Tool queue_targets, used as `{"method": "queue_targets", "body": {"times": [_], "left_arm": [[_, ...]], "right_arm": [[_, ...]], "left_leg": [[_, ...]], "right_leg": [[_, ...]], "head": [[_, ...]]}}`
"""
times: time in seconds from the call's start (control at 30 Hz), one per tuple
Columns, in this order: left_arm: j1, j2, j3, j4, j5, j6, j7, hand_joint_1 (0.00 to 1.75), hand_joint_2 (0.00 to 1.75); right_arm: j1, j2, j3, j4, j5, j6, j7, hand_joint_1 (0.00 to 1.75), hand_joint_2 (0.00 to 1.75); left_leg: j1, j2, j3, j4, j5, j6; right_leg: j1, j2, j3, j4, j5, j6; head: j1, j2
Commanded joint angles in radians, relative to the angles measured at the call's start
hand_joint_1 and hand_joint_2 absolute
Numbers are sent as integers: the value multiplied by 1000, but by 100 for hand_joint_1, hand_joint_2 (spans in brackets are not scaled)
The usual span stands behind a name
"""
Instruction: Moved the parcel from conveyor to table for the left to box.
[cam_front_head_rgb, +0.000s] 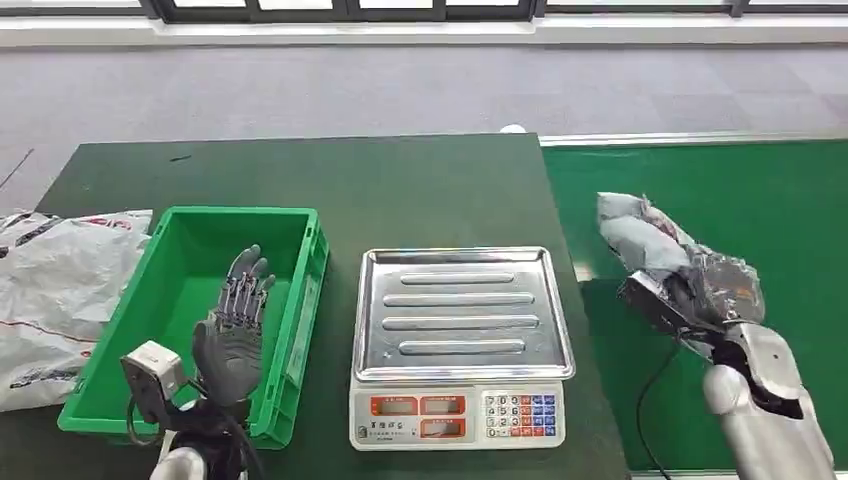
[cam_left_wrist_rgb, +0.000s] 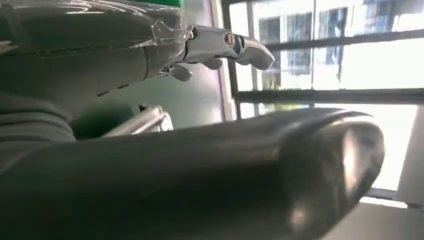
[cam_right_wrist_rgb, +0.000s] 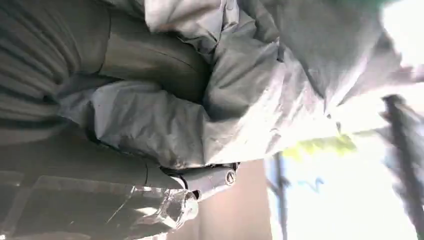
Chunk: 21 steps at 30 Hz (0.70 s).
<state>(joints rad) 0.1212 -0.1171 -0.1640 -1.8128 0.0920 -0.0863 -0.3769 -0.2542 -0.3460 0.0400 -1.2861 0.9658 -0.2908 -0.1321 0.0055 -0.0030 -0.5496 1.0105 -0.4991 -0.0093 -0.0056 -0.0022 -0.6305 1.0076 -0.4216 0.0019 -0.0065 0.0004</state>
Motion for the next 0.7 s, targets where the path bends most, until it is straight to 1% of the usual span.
{"method": "queue_targets", "body": {"times": [0.03, 0.07, 0.13, 0.17, 0.3, 0.33, 0.43, 0.47, 0.53, 0.6, 0.63, 0.7], "left_arm": [[-40, 2, 41, 94, 65, -39, 1, 0, 0], [-40, 2, 40, 96, 71, -45, 0, 0, 0], [-47, 2, 38, 98, 75, -50, -2, 0, 0], [-50, 1, 36, 97, 75, -51, -2, 0, 0], [-54, 0, 36, 97, 75, -51, -2, 0, 0], [-59, 1, 33, 100, 75, -52, -1, 0, 0], [-77, -4, 22, 117, 70, -46, 8, 0, 0], [-77, -4, 22, 117, 70, -46, 8, 0, 0], [-77, -4, 22, 117, 70, -46, 8, 0, 0], [-77, -3, 19, 120, 70, -47, 8, 0, 0], [-77, 0, 9, 122, 63, -42, 5, 0, 0], [-78, 4, -5, 135, 59, -36, 0, 0, 0]], "right_arm": [[42, 98, -82, -285, -40, -70, -60, 175, 175], [51, 102, -72, -311, -48, -95, -79, 175, 175], [54, 110, -61, -361, -37, -124, -79, 175, 175], [55, 110, -60, -370, -33, -126, -76, 175, 175], [51, 108, -59, -378, -30, -123, -69, 175, 175], [52, 110, -69, -389, -8, -182, -72, 175, 175], [62, 98, -80, -442, -29, -210, -80, 175, 175], [62, 98, -80, -442, -29, -210, -80, 175, 175], [62, 98, -80, -442, -29, -210, -80, 175, 175], [65, 96, -81, -446, -27, -215, -82, 175, 175], [61, 90, -73, -452, 5, -272, -102, 175, 175], [30, 80, -39, -453, -7, -265, -106, 175, 175]], "left_leg": [[-1, 1, 3, -3, 2, 0], [-1, -1, 3, -2, 1, 0], [-1, 0, 4, -4, 3, 0], [-1, 0, 1, -1, 1, 0], [-3, 2, -3, -2, 1, 0], [-3, 1, -5, -3, 2, 0], [-3, -1, -7, -1, 1, 1], [-3, -2, -7, 0, 1, 1], [-3, -1, 0, -1, 2, 1], [-3, 0, 1, -1, 2, 1], [-3, 0, 2, -2, 2, 1], [-3, -1, 1, -1, 3, 1]], "right_leg": [[-1, 0, 1, -2, 1, 0], [-1, 0, 1, -1, 0, 0], [-1, 0, 2, -4, 2, 0], [-1, 0, -1, 0, 1, 0], [-2, 2, 1, -1, 2, 0], [-2, 2, 0, -2, 2, 0], [-2, -1, -1, -1, 1, 0], [-3, -1, -2, 0, 0, 1], [-3, -1, -2, -1, 1, 1], [-2, 0, -1, -1, 1, 1], [-2, 1, 0, -2, 2, 1], [-3, 0, -1, -1, 2, 1]], "head": [[0, 0], [0, 0], [0, 0], [0, 0], [0, 0], [0, 0], [0, 0], [0, 0], [0, 0], [0, 0], [0, 0], [0, 0]]}}
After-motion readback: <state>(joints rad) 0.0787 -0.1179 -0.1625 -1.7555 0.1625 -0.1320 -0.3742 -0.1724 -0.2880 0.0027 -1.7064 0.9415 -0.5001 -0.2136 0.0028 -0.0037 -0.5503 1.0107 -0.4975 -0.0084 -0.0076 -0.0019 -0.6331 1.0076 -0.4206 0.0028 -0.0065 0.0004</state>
